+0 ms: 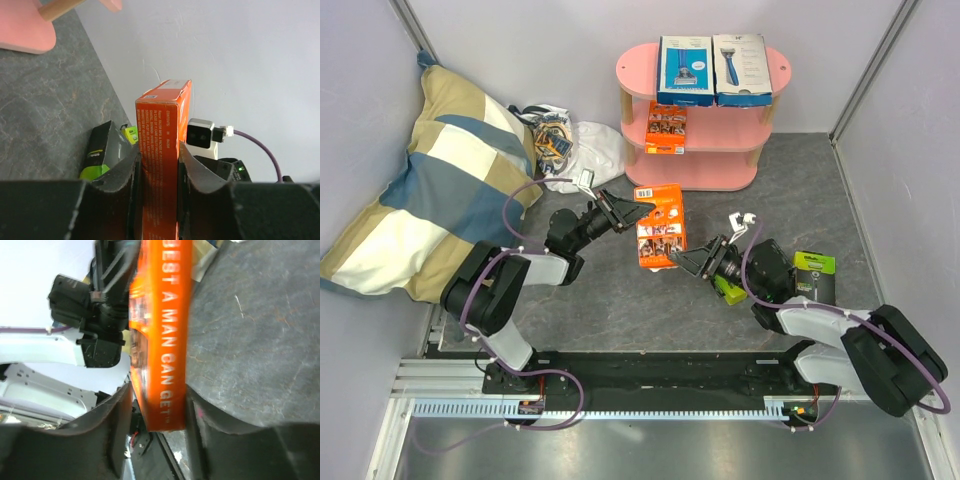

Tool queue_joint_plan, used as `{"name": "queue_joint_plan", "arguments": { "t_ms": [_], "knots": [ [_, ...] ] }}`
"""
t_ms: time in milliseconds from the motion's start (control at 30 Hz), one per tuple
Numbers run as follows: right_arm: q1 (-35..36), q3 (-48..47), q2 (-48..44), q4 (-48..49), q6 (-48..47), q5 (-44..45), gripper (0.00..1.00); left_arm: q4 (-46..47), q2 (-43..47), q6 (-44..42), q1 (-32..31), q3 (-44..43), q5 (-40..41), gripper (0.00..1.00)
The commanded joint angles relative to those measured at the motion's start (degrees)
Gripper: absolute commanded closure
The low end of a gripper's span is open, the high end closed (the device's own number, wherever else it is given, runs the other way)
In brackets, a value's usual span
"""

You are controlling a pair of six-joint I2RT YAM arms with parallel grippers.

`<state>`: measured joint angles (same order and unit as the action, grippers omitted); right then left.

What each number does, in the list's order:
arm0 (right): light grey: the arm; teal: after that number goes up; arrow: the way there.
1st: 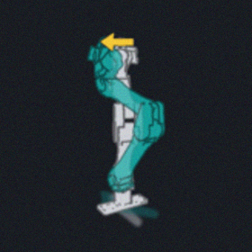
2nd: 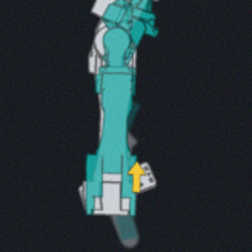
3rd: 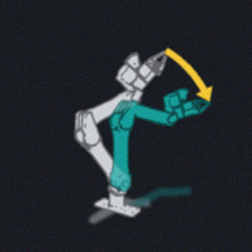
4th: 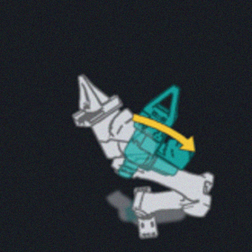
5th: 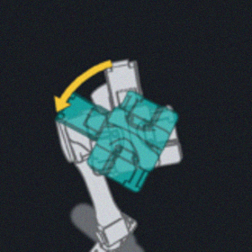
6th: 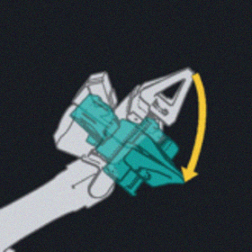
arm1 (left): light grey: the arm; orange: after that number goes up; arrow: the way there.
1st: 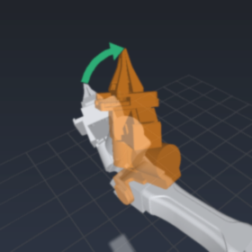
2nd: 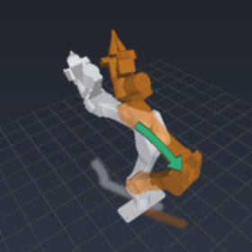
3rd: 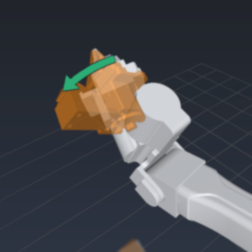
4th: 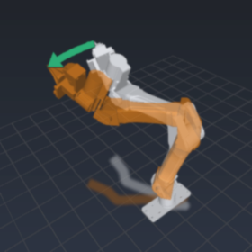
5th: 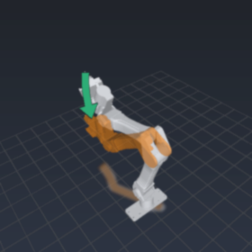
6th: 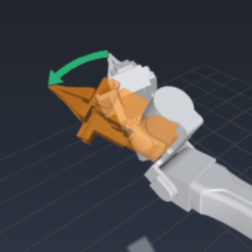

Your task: Place and organize the shaving razors onto the shelf

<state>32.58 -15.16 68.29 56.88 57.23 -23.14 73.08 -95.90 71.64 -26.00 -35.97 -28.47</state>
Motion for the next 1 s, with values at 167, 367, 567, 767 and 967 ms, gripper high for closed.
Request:
{"name": "queue_joint_plan", "arguments": {
  "t_ms": [167, 367, 567, 767, 967],
  "knots": [
    [-0.23, -2.51, 2.64, 7.11, 1.83, -3.15, 0.73, 12.18, 0.18, 1.76, -0.02, -2.18, 0.43, 0.7],
    [-1.02, -4.18, 1.67, 2.01, 0.34, -2.79, 0.77, -1.33, 5.44, -7.02, 0.69, -4.46, 1.04, 0.07],
    [-4.89, -6.55, 0.88, -1.33, 0.42, -5.16, 0.79, -34.02, 19.66, -27.49, 0.69, -7.63, 11.91, 0.03],
    [-10.51, -9.53, 0.96, -5.54, 0.25, -8.49, 0.8, -50.65, 26.81, -39.2, 0.69, -9.3, 20.99, 0.02],
    [-19.03, -15.33, 5.35, -7.66, 0.51, -14.3, 0.81, -54.35, 28.57, -42.63, 0.69, -8.33, 22.93, 0.02]
  ]
}}
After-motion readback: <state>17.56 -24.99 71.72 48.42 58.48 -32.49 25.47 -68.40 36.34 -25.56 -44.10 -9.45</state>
